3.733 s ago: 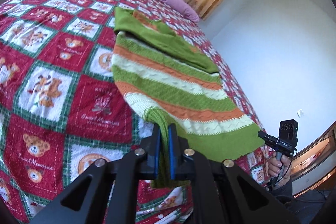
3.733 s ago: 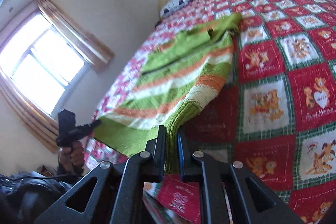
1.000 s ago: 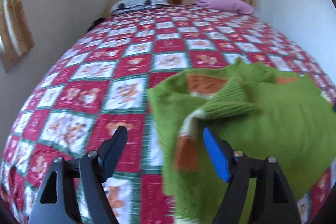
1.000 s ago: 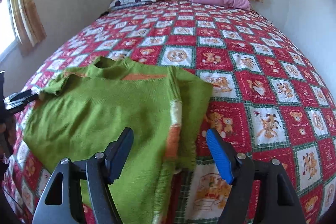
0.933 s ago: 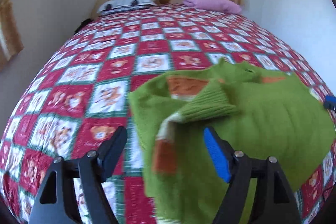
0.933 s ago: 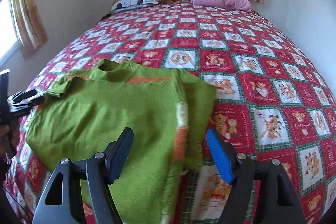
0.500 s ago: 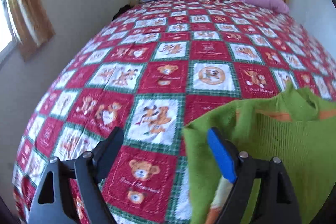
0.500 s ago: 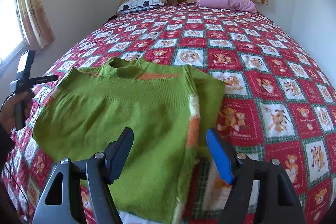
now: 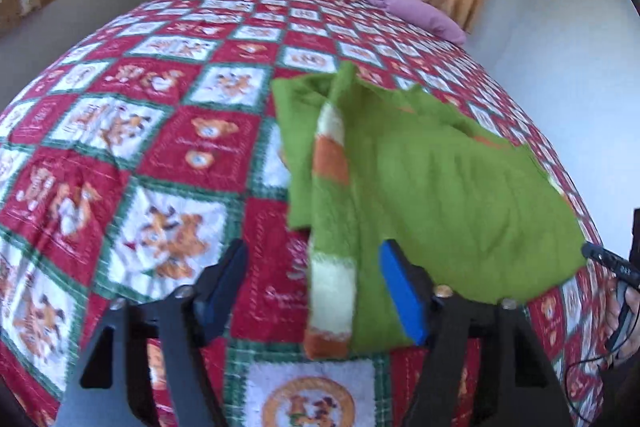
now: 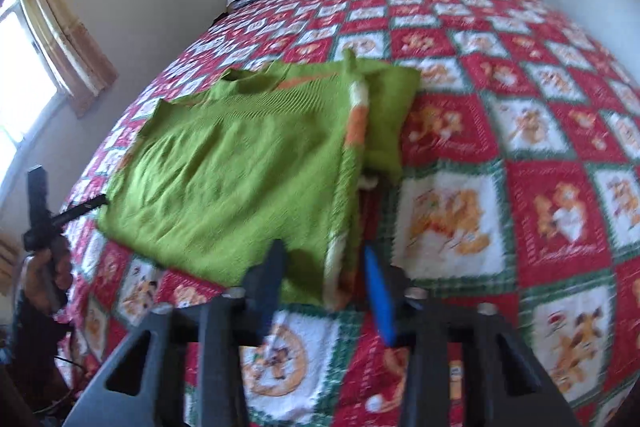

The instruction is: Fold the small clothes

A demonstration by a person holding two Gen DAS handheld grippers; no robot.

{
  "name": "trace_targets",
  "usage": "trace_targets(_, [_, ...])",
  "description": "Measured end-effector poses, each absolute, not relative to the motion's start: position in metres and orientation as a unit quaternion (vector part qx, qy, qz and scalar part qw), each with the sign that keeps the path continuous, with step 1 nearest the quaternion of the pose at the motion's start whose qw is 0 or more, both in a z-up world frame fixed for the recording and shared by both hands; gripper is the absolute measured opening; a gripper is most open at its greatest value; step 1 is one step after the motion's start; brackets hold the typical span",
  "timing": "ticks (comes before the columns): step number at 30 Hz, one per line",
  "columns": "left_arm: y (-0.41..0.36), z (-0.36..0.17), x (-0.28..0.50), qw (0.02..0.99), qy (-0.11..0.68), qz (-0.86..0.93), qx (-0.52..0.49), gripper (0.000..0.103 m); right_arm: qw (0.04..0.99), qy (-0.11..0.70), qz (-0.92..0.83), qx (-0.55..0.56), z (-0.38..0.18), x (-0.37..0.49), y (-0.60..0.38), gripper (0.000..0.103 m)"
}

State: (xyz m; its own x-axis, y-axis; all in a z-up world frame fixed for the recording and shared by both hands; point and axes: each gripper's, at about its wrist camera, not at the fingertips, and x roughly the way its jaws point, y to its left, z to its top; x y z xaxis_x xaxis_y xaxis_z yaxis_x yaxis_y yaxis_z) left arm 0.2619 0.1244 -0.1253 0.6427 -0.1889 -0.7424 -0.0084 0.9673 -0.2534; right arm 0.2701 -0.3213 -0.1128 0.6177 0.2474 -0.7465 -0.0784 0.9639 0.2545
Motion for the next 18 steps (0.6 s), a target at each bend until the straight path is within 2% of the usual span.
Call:
trace_targets(2, [0.118,-0.132,0.264,0.895,0.428,-0.053,-0.112,0.051,0.892,0.433,0.094,0.095,-0.118,0.270,-0.318,0.011])
trace_targets(4, [0.113,-0.140,0.268,0.890,0.441,-0.059,-0.097,0.036,0.889,0.441,0.092,0.085,-0.121,0.266,-0.313,0.009])
trace_targets(6, [0.114,-0.143,0.268,0.890,0.443,-0.048,-0.095,0.034,0.889,0.446,0.090,0.062,-0.122,0.259,-0.307,0.008])
trace_targets(11, [0.108,-0.145,0.256,0.892,0.444,-0.027,-0.086,0.036,0.888,0.449,0.088,0.050,-0.125,0.254,-0.307,0.009])
trace_targets(12, [0.105,-0.144,0.253,0.894,0.441,-0.021,-0.077,0.036,0.890,0.447,0.083,0.041,-0.122,0.254,-0.306,0.011])
trace_targets(13, [0.103,-0.143,0.251,0.895,0.440,-0.018,-0.073,0.036,0.894,0.440,0.072,0.030,-0.117,0.254,-0.304,0.024])
trace_targets(14, [0.103,-0.140,0.249,0.894,0.442,-0.015,-0.073,0.036,0.900,0.432,0.057,0.018,-0.110,0.254,-0.302,0.047])
trace_targets(15, [0.104,-0.137,0.249,0.893,0.444,-0.012,-0.080,0.036,0.906,0.421,0.050,0.008,-0.102,0.254,-0.299,0.058])
trace_targets(16, [0.107,-0.131,0.249,0.894,0.440,-0.005,-0.085,0.035,0.911,0.410,0.050,0.002,-0.096,0.254,-0.296,0.064])
trace_targets(18, [0.106,-0.113,0.252,0.909,0.411,0.011,-0.066,0.039,0.918,0.392,0.053,-0.014,-0.083,0.260,-0.286,0.064])
